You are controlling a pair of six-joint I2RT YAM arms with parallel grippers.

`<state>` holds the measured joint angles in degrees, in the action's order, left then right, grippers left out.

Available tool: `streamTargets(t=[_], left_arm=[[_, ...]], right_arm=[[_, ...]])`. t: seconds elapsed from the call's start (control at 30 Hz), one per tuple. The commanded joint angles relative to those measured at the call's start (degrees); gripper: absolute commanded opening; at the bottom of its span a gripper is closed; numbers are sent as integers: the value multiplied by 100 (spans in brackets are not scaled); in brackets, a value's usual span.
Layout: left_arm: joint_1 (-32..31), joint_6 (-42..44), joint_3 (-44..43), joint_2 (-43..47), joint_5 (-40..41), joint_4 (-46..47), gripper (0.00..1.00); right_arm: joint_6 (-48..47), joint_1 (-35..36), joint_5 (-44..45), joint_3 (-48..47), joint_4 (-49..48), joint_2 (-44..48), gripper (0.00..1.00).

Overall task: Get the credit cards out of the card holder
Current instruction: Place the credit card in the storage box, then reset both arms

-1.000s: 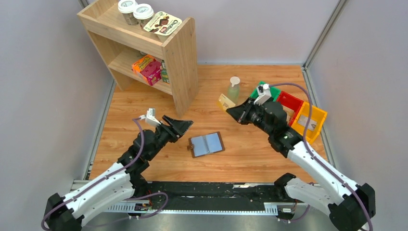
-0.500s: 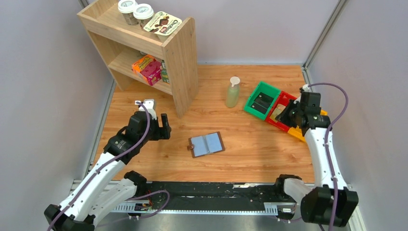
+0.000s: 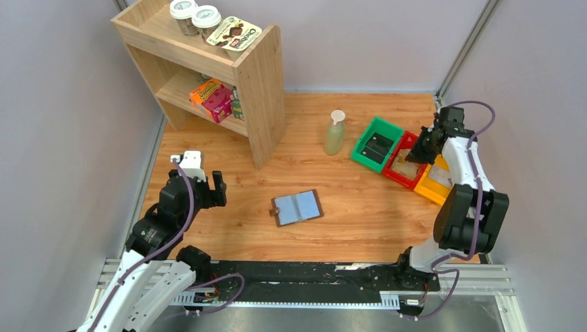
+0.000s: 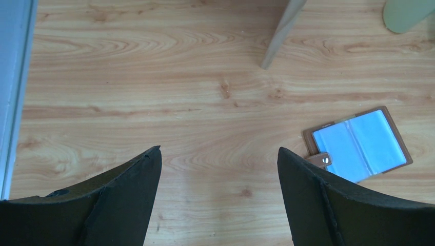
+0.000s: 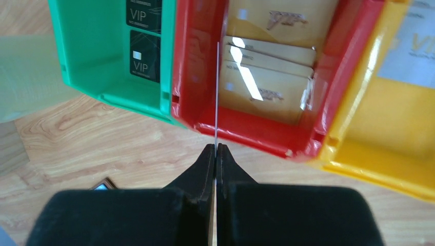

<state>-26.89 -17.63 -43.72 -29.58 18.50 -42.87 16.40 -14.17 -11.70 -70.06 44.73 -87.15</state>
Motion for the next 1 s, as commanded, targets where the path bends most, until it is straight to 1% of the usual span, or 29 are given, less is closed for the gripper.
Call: streamTargets(t=[0.0, 0.1, 0.23, 0.27, 0.33, 0.37, 0.4, 0.53, 0.63, 0.67, 0.73, 0.77, 0.83, 0.87, 0.97], left_arm=[[35, 181, -40, 93, 321, 7, 90], [44, 163, -40, 93, 347, -2, 90], [53, 163, -48, 93, 303, -2, 89], [61, 163, -40, 102, 268, 7, 89], [53, 172, -48, 111, 224, 16, 89], [61, 181, -31, 111, 189, 42, 89], [53, 181, -40, 128, 189, 51, 89], [62, 189, -31, 137, 242, 68, 89], [70, 172, -31, 172, 338, 68, 89], [62, 163, -31, 190, 347, 77, 89], [62, 154, -22, 242, 417, 86, 89], [70, 111, -31, 303, 513, 60, 89], [70, 32, -57, 435, 593, 68, 89], [62, -21, -66, 479, 619, 77, 89], [62, -92, -75, 751, 663, 77, 89]], right_arm=[[-339, -24, -849, -464, -386, -512, 0], [-366, -24, -1071, -526, -369, -925, 0], [-375, -199, -1036, -456, -351, -1303, 6], [-357, -235, -888, -456, -316, -1330, 12], [-339, -253, -449, -429, -281, -1217, 29], [-322, -253, -238, -429, -263, -1094, 39], [-226, -252, 17, -438, -220, -963, 43], [64, -235, 809, -789, 114, -409, 59], [118, -147, 1414, -1219, 448, 39, 67], [109, -95, 1582, -1333, 545, 180, 72], [109, -16, 1785, -1475, 677, 531, 78], [117, 2, 1820, -1458, 712, 846, 81], [144, 11, 1838, -1309, 669, 1461, 92], [144, 20, 1830, -1195, 608, 1752, 99], [48, 20, 1794, -773, 371, 2832, 100]])
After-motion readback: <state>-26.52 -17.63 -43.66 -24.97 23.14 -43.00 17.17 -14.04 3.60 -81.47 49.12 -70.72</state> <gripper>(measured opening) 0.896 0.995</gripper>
